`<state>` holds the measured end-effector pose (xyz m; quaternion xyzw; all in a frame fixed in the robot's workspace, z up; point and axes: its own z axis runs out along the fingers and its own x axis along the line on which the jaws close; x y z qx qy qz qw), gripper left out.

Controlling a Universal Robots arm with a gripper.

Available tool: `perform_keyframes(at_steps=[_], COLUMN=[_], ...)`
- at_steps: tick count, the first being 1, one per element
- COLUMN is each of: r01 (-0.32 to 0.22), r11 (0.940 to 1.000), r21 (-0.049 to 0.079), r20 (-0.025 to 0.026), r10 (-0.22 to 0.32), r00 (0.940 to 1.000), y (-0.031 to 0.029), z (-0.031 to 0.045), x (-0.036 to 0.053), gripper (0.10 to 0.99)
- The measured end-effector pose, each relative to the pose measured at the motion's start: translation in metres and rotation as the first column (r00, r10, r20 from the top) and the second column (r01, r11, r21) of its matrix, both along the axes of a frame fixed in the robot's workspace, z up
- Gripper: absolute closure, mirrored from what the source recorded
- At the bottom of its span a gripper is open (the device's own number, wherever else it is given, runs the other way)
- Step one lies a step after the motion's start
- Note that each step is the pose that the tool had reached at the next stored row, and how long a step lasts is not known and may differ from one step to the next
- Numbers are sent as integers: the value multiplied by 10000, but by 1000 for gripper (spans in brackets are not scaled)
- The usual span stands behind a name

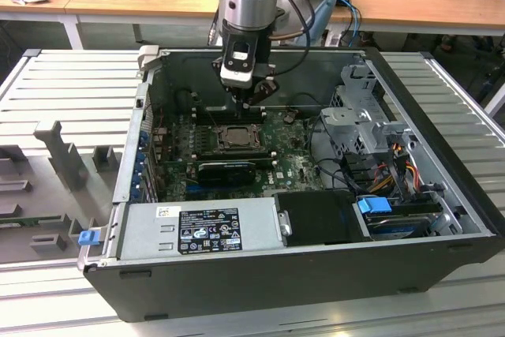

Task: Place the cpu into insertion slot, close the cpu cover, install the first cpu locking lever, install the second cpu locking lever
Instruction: 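Install the first cpu locking lever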

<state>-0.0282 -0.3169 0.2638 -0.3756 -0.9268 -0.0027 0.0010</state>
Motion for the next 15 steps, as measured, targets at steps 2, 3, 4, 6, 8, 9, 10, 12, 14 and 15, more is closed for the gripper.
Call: perform_keyframes(at_steps=[2,3,4,6,8,9,10,12,14,15], r01=[-203,-355,-534,-1023,-1322,-1465,-1576,-2058,-2497,-2687], r11=[9998,9994,9986,9948,9912,9892,9875,9786,9683,9632], r21=[0,0,0,0,0,0,0,0,0,0], r20=[0,0,0,0,0,0,0,0,0,0], r10=[203,355,534,1023,1322,1465,1576,2058,2497,2687], r00=[9998,9994,9986,9948,9912,9892,9875,9786,9683,9632], y=[0,0,0,0,0,0,0,0,0,0], z=[0,0,0,-1,-1,-1,-1,-1,-1,-1], x=[0,0,0,0,0,0,0,0,0,0], gripper=[980,980,980,980,980,980,980,980,980,980])
